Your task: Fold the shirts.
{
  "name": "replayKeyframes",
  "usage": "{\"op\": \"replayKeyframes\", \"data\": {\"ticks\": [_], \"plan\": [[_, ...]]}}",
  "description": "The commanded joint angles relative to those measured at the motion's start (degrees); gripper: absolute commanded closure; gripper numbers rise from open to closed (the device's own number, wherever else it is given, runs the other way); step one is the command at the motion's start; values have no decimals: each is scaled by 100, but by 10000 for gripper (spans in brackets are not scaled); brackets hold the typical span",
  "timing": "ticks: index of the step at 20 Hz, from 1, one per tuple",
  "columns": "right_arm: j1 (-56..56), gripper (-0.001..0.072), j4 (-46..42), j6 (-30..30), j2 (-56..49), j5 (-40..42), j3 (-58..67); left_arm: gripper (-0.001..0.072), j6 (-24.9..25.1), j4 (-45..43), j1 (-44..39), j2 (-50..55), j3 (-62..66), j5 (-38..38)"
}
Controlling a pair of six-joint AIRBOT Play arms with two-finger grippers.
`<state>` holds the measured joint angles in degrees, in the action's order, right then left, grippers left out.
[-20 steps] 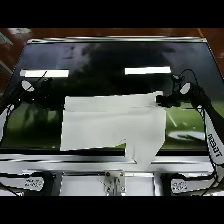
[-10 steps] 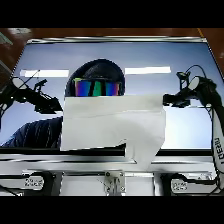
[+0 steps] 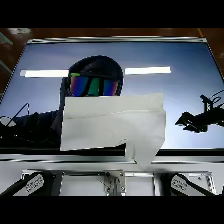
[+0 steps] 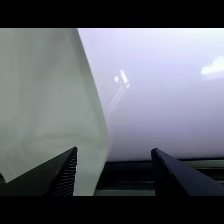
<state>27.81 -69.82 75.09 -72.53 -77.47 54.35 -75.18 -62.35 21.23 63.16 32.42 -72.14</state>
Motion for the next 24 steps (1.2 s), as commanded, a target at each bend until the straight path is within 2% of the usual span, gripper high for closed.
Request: {"op": "replayKeyframes", "data": {"ticks": [1,6,10,11,12,13,14,15,19,24], "plan": [[74,130,544,-175,127,116,-269,43,181,284,127,-142,-750,560],[-313,130,522,-55,127,455,-269,43,664,756,118,275,-774,664],[-619,130,481,98,101,640,-271,46,684,1001,-66,719,-778,728],[-673,130,479,98,61,608,-271,76,774,1213,-175,791,-778,741],[-695,130,466,101,33,568,-271,267,787,1412,-299,841,-778,802],[-693,122,466,109,2,529,-275,418,809,1532,-404,855,-778,861],[-693,55,452,109,-24,448,-286,610,809,1602,-470,850,-774,872],[-693,42,415,105,-42,348,-315,656,811,1637,-485,850,-765,857],[-693,42,146,-50,-50,37,-916,669,881,1650,-483,844,-693,638],[-693,43,337,-240,-50,566,-1790,669,914,1700,-483,809,-514,439]]}}
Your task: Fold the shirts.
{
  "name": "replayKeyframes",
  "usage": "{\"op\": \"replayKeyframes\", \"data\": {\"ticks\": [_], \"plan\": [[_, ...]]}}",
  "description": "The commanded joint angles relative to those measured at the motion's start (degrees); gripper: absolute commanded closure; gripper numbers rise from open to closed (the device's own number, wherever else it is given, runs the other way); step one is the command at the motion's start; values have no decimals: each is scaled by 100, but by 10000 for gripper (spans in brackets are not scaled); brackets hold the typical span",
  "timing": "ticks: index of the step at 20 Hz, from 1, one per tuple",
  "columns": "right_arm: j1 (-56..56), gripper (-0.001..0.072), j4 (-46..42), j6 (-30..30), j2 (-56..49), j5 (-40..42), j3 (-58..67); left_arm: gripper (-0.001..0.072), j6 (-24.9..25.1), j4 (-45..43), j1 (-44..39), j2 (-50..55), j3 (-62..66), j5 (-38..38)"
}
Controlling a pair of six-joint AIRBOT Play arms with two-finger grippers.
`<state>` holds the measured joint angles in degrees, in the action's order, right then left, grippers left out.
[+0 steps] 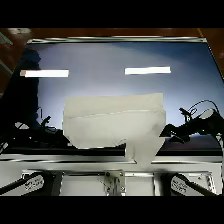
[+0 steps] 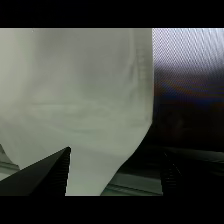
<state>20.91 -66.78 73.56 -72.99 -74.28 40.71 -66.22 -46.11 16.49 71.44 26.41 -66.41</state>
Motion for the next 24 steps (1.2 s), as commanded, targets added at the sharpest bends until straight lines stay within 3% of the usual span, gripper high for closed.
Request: {"op": "replayKeyframes", "data": {"ticks": [1,5,6,9,10,11,13,14,15,18,22,24], "plan": [[-2,43,72,-85,-4,308,-520,669,17,131,-9,-26,125,-144],[-7,44,446,-83,-4,695,-846,670,17,249,-9,-24,229,-133],[-7,85,551,-83,-4,787,-903,669,17,258,-9,-24,258,-133],[-7,283,726,-87,-4,852,-942,669,20,273,-9,-24,326,-101],[-7,286,767,-90,-7,844,-942,670,20,273,-9,-24,350,-90],[-7,337,796,-92,-4,822,-940,669,20,273,-9,-24,369,-66],[-7,600,896,-203,0,595,-938,669,24,271,-9,-24,413,-42],[-4,647,1054,-577,15,289,-907,670,94,269,-9,-26,455,-44],[-7,647,1126,-870,59,-26,-822,670,214,271,-9,-33,522,-48],[-2,648,1255,-938,452,-391,-372,670,560,326,-9,-107,885,-48],[-7,648,2605,-704,695,295,214,670,702,846,-11,-181,1720,153],[-7,648,2811,-564,535,717,542,671,592,846,-11,-168,2188,490]]}}
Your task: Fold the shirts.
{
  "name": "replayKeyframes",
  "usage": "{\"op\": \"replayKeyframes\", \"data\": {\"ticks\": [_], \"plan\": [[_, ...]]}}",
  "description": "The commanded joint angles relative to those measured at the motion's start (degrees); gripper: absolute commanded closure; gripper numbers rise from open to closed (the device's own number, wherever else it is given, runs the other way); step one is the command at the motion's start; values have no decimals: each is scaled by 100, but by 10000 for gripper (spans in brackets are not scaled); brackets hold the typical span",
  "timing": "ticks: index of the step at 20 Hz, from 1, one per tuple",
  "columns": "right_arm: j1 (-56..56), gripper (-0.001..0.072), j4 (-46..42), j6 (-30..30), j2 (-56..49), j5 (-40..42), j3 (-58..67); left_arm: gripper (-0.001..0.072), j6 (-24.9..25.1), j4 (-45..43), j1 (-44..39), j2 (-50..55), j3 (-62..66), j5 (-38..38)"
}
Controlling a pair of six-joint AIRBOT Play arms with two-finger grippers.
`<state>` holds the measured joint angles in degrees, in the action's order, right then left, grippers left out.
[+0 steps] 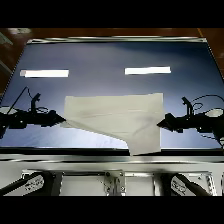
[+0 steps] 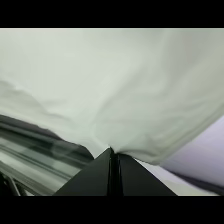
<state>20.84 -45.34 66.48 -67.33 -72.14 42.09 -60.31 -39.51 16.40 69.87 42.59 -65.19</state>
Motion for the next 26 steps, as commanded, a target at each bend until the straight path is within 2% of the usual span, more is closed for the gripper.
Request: {"op": "replayKeyframes", "data": {"ticks": [1,4,9,13,16,21,23,24,25,26], "plan": [[0,648,688,190,-175,625,588,671,-68,186,-2,48,787,540],[-87,648,990,197,-828,894,1222,671,-216,186,-31,549,1388,647],[-933,648,979,365,-2159,1882,2524,670,-452,186,-297,1751,2387,651],[-1051,648,796,717,-3119,1991,3462,671,-627,179,-380,2500,3021,649],[-955,648,181,1043,-3357,1996,3650,671,-645,179,-380,2817,3145,651],[-868,648,-1331,1652,-3357,1725,3650,670,-656,179,-380,3062,3150,654],[-870,647,-1578,1740,-3357,1670,3650,670,-752,179,-380,3071,3152,656],[-870,605,-1558,1735,-3355,1714,3650,660,-750,186,-389,3071,3152,599],[-874,410,-1488,1727,-3355,1762,3652,540,-745,186,-393,3071,3154,507],[-874,154,-1370,1631,-3351,1880,3652,260,-750,186,-391,3067,3156,393]]}}
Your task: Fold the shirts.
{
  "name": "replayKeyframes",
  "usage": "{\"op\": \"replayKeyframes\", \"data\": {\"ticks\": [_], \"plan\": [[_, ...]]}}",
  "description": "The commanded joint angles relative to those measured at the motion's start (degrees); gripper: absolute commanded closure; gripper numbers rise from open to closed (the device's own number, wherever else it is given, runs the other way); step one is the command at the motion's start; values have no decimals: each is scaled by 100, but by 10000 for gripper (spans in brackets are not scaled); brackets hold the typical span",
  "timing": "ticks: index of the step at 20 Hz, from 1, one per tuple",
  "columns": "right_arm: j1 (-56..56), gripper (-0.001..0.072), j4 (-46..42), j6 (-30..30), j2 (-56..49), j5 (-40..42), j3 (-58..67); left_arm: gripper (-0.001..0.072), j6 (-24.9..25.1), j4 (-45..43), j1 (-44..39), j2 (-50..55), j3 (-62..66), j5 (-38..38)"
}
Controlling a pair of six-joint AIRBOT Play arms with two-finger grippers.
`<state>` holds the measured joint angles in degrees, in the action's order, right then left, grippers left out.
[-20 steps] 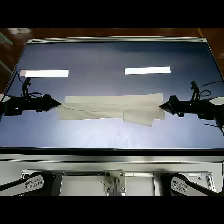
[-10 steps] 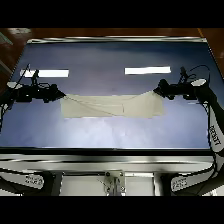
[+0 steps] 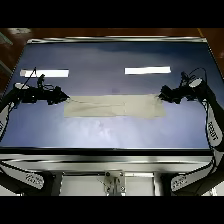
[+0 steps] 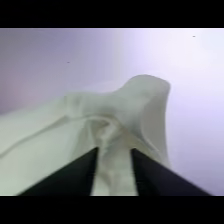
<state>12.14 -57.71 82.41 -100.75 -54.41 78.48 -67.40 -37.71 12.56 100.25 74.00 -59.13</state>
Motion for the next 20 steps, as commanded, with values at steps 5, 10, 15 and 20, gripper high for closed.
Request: {"op": "replayKeyframes", "data": {"ticks": [5,10,15,20], "plan": [[321,83,-433,-345,535,-50,98,103,-74,2,304,-17,520,-1178],[730,34,-450,-483,42,-1725,90,114,-249,24,374,-269,903,-1598],[302,34,282,-682,-544,-1397,90,119,-74,26,92,-527,911,-1773],[-50,419,367,-175,-791,-868,92,119,138,72,-343,-562,916,-1694]]}}
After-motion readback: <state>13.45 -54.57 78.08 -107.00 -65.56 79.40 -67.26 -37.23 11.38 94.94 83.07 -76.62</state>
